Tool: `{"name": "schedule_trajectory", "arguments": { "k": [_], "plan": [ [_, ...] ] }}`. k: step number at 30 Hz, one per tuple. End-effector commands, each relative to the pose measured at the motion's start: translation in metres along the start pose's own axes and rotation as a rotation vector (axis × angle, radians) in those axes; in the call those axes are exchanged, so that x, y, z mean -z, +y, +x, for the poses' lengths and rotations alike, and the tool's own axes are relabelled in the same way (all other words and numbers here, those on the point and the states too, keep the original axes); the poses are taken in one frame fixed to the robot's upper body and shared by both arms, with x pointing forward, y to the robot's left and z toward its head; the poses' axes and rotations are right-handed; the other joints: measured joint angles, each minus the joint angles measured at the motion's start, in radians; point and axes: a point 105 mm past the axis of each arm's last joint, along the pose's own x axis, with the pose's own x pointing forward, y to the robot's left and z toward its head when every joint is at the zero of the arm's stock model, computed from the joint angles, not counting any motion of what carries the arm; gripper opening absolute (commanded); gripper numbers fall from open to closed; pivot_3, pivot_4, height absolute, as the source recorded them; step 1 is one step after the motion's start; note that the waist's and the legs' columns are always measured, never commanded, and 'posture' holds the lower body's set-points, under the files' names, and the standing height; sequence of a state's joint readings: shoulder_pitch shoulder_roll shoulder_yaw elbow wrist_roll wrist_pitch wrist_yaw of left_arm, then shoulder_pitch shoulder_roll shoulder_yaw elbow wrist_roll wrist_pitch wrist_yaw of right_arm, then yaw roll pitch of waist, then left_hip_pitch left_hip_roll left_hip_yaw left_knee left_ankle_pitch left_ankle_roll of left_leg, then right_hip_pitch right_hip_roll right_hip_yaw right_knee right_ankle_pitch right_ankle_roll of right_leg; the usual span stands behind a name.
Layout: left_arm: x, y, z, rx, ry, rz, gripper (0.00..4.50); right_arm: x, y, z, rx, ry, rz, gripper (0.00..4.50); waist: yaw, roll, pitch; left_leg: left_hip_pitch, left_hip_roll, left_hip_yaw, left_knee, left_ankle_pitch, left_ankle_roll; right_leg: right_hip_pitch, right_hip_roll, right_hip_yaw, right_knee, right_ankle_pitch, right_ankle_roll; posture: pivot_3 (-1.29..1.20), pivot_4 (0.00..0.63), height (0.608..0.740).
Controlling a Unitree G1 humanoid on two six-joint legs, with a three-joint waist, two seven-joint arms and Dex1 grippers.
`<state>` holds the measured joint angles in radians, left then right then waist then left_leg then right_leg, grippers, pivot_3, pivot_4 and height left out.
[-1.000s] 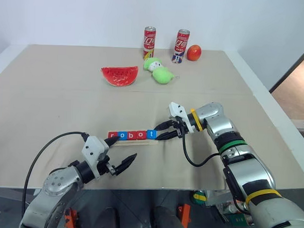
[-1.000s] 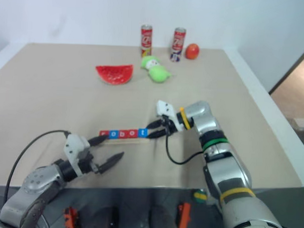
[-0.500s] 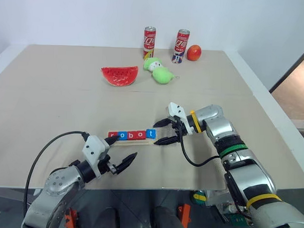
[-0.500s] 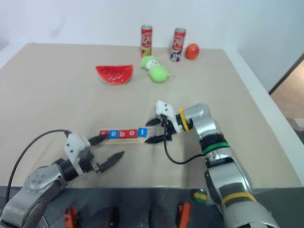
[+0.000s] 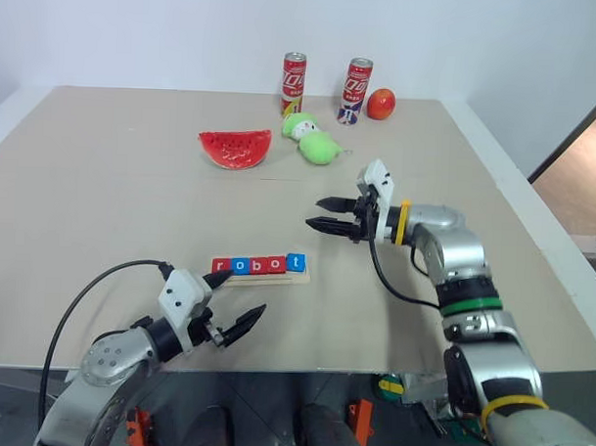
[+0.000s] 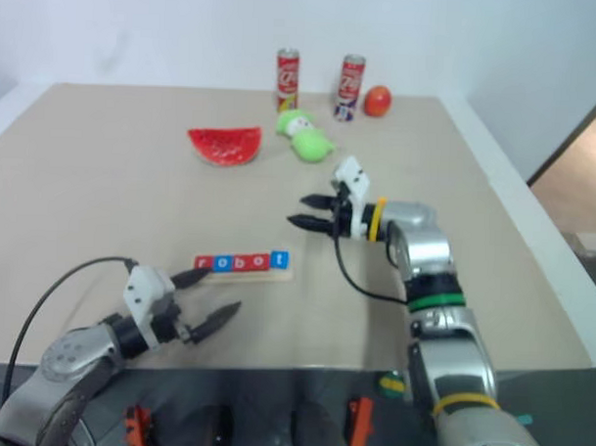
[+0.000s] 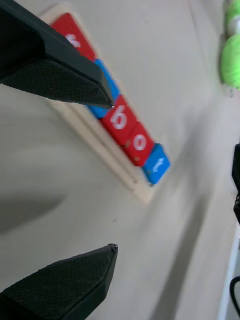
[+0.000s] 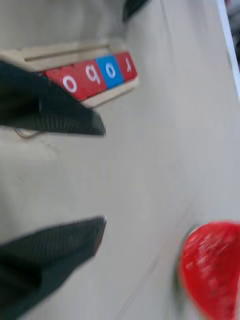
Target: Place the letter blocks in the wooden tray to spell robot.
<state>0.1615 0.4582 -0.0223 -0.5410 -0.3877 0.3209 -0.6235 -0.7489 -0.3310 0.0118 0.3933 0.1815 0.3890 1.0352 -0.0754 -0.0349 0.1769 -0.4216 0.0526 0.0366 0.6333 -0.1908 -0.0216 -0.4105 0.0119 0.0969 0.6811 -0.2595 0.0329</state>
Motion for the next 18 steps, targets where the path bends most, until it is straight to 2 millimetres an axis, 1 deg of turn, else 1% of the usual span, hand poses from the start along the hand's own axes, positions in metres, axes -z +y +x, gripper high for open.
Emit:
{"name": "schedule_trajectory", "arguments": {
  "k": [1, 2, 3, 4, 5, 10, 15, 18],
  "plan": [
    [-0.015, 0.002, -0.004, 0.004, -0.05, 0.027, 4.5, -0.001, 0.008, 0.004, 0.17, -0.087, 0.025, 1.14, 0.0, 0.0, 0.0, -0.001, 0.0, -0.001, 0.0, 0.0, 0.0, -0.001, 0.0, 0.0, 0.0, -0.001, 0.001, 0.0, 0.15, 0.74],
    [-0.016, 0.003, -0.003, 0.004, -0.051, 0.024, 4.5, 0.003, 0.011, 0.005, 0.188, -0.083, 0.021, 0.83, 0.0, 0.001, 0.001, -0.002, 0.0, 0.0, 0.0, 0.0, 0.0, -0.002, 0.0, 0.0, 0.0, -0.003, 0.005, 0.0, 0.15, 0.74],
    [-0.016, 0.003, -0.003, 0.005, -0.053, 0.021, 4.5, 0.005, 0.012, 0.005, 0.207, -0.08, 0.016, 0.41, 0.0, 0.002, 0.001, -0.003, 0.0, 0.0, 0.0, 0.0, 0.0, -0.003, 0.0, 0.0, 0.001, -0.003, 0.005, 0.0, 0.15, 0.74],
    [-0.017, 0.003, -0.003, 0.005, -0.056, 0.015, 4.5, 0.008, 0.014, 0.006, 0.23, -0.079, 0.023, 0.11, 0.0, 0.002, 0.001, -0.003, 0.0, 0.001, 0.0, 0.0, -0.001, -0.004, 0.0, 0.001, 0.001, -0.003, 0.006, 0.0, 0.15, 0.74],
    [-0.017, 0.003, -0.003, 0.005, -0.058, 0.011, 4.5, 0.009, 0.016, 0.007, 0.239, -0.078, 0.027, 0.02, -0.001, 0.002, 0.001, -0.003, 0.0, 0.002, 0.0, 0.001, -0.001, -0.004, 0.0, 0.002, 0.001, -0.002, 0.007, 0.0, 0.15, 0.74],
    [-0.017, 0.001, -0.002, 0.011, -0.058, 0.008, 4.5, 0.014, 0.023, 0.006, 0.261, -0.074, 0.022, 0.02, 0.0, 0.001, 0.0, -0.003, 0.0, 0.002, 0.002, 0.001, -0.001, -0.003, 0.0, 0.003, 0.0, -0.001, 0.008, 0.0, 0.15, 0.74],
    [-0.017, 0.002, -0.002, 0.014, -0.054, 0.012, 4.5, 0.02, 0.034, 0.008, 0.227, -0.049, 0.016, 0.02, 0.0, 0.001, 0.0, -0.003, 0.0, 0.002, 0.001, 0.001, -0.001, -0.003, 0.0, 0.003, 0.0, -0.001, 0.008, 0.0, 0.15, 0.74],
    [-0.017, 0.002, -0.001, 0.014, -0.053, 0.014, 4.5, 0.025, 0.037, 0.008, 0.221, -0.031, 0.011, 0.02, -0.001, 0.001, 0.0, -0.003, 0.0, 0.002, 0.001, 0.001, -0.001, -0.004, 0.0, 0.003, 0.0, -0.001, 0.008, 0.0, 0.15, 0.74]
  ]
}}
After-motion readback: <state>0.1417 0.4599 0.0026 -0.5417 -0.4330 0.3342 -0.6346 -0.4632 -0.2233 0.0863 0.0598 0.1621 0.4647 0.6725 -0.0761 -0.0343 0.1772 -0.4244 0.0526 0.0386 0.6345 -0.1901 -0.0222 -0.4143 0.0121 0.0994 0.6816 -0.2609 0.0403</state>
